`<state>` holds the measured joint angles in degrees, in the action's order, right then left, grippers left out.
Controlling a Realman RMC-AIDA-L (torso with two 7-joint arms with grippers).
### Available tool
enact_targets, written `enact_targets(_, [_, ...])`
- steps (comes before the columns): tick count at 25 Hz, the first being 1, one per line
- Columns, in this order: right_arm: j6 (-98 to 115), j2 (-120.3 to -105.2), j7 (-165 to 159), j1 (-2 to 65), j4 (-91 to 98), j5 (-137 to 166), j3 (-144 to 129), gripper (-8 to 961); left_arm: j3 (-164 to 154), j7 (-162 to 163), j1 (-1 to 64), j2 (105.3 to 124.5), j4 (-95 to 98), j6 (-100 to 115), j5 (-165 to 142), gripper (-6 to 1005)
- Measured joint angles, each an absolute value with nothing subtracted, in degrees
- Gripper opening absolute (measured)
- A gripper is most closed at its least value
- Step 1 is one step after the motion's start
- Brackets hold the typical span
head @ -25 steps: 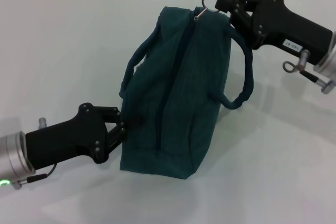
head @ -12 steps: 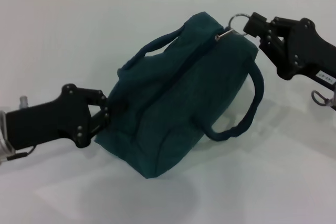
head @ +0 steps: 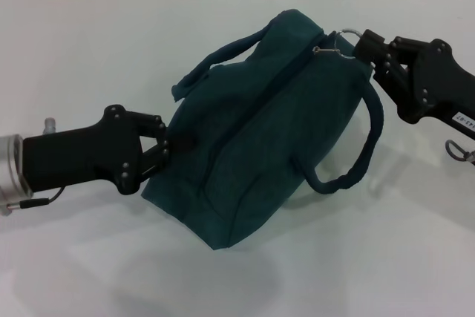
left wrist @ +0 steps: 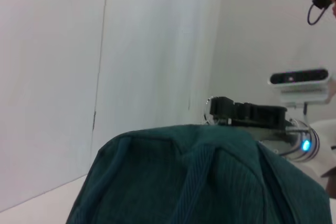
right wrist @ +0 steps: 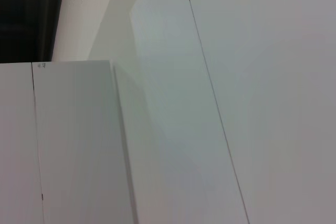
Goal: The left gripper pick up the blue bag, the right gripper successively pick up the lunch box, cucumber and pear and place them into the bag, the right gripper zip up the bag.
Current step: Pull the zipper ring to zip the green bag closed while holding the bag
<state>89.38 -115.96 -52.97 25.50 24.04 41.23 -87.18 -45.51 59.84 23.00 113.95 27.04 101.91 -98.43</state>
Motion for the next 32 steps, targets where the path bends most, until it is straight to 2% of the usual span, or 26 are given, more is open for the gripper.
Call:
enact_targets(6, [89.2,-115.87,-53.0,25.6,24.0,41.2,-87.2,14,-44.3,63.3,23.4,113.88,27.2,101.9,-97.9,55])
enact_targets(8, [89.1,-115.86,-53.0,25.7,24.0,41.2,-87.1,14,-44.0,64.3,23.7,113.86,27.2,102.0,-97.9,236])
enact_targets(14, [89.0,-115.84,-53.0,25.8,23.9,41.2,-87.1,13,-44.2,67.2,25.6,113.83,27.3,102.0,-98.0,459])
enact_targets(20, [89.0,-115.84,-52.9,25.8,23.8,41.6,-87.2,12,-44.2,72.0,27.0,113.81,29.7,102.2,-98.1,551])
enact_targets(32, [89.0,-116.01,-51.3,25.9,23.8,41.3,-87.4,14,-44.3,85.6,30.2,113.9,34.6,103.5,-100.1,538])
